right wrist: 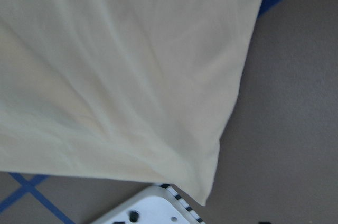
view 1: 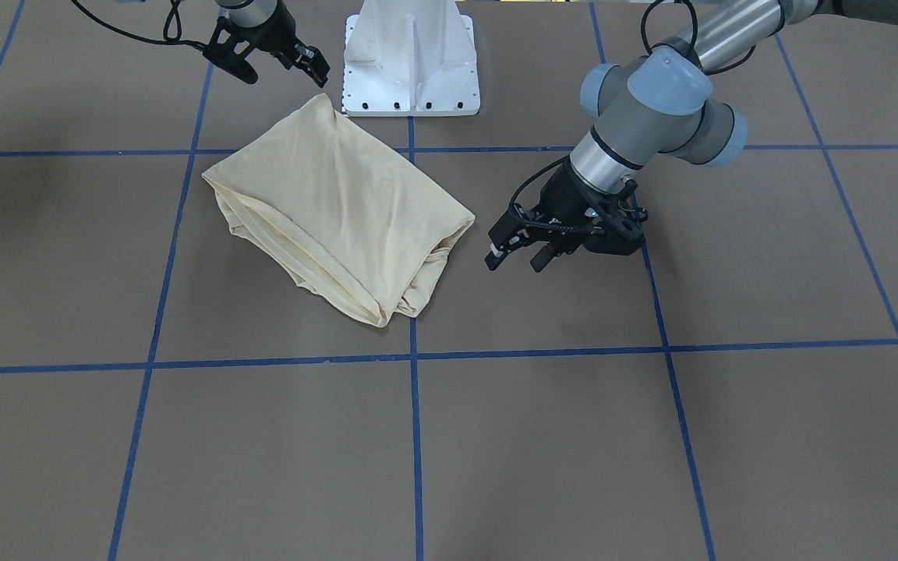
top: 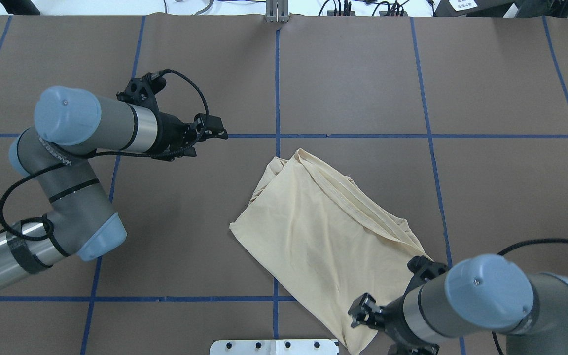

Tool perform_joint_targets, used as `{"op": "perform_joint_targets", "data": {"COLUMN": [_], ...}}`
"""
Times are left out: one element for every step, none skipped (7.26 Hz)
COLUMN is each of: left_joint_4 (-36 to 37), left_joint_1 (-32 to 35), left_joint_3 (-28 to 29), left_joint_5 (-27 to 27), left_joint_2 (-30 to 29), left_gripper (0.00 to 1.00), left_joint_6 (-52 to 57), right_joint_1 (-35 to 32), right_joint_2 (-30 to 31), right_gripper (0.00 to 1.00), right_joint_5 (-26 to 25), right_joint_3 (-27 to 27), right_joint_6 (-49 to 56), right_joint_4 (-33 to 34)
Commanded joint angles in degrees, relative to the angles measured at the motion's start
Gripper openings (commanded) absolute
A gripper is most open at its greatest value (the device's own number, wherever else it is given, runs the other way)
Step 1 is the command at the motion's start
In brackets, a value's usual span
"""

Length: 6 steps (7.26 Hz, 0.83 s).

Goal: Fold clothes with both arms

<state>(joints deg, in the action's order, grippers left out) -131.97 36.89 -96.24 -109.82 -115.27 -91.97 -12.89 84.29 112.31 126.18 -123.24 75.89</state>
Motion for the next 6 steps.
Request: {"op": "perform_joint_targets", "data": {"left_joint_4": [9.5,9.45,9.63,9.71,9.8,9.8], "left_joint_1": [-6.8,-9.1,-12.6,-14.38,-15.44,-15.45], "left_joint_3": [-4.57,-4.14,-3.87,-3.78,-3.43,-2.82], "left_joint_5": [1.44,2.59,3.47,8.0,9.26,9.45], "left_joint_2": [1.81,1.72,1.28,1.37,1.28,1.37], "left_gripper": [0.86,0.72,0.71,0.71,0.71,0.71], "left_joint_6": [-0.84,-8.5,-9.36,-9.46,-9.37,-9.37], "right_joint_1": [-13.85,-19.31,-23.02,-24.27,-24.37,-24.46], "right_joint_2": [-2.53,-5.25,-6.58,-7.03,-7.03,-7.03], "right_gripper": [1.0,1.0,1.0,1.0,1.0,1.0], "right_joint_5": [3.52,5.45,7.21,7.83,7.84,7.84], "right_joint_3": [-2.94,-5.75,-8.21,-8.84,-9.46,-9.64], "right_joint_6": [2.98,7.01,8.09,9.58,9.95,9.95], "right_joint_4": [-0.21,0.31,0.32,0.32,0.23,0.23]}}
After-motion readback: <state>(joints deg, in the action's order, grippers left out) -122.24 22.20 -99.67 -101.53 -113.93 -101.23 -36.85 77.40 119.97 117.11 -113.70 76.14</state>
